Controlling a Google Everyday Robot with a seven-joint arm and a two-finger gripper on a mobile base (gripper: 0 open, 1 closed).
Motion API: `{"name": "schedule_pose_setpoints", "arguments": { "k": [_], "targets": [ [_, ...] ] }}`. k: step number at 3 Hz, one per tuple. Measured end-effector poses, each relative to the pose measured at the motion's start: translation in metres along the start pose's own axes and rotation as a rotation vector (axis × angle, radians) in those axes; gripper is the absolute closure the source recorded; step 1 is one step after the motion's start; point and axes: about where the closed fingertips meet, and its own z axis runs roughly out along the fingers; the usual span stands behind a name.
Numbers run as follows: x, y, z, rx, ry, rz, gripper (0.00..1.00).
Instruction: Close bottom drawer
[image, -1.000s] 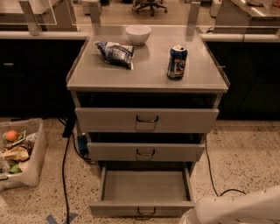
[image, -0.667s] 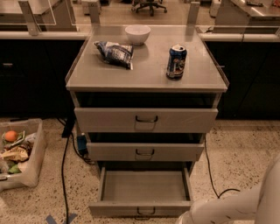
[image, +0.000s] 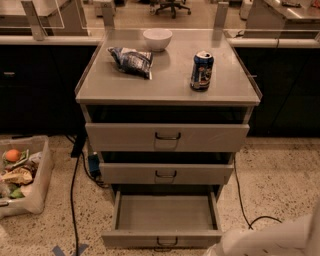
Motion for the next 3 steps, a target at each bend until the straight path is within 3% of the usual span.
{"name": "schedule_pose_setpoints", "arguments": {
  "k": [1, 2, 3],
  "targets": [
    [-0.017, 0.016, 0.022, -0.159, -0.101, 0.034, 1.00],
    [-0.006, 0.011, 0.031, -0.213, -0.140, 0.043, 1.00],
    [-0.006, 0.011, 0.032, -0.213, -0.140, 0.044, 1.00]
  ]
}}
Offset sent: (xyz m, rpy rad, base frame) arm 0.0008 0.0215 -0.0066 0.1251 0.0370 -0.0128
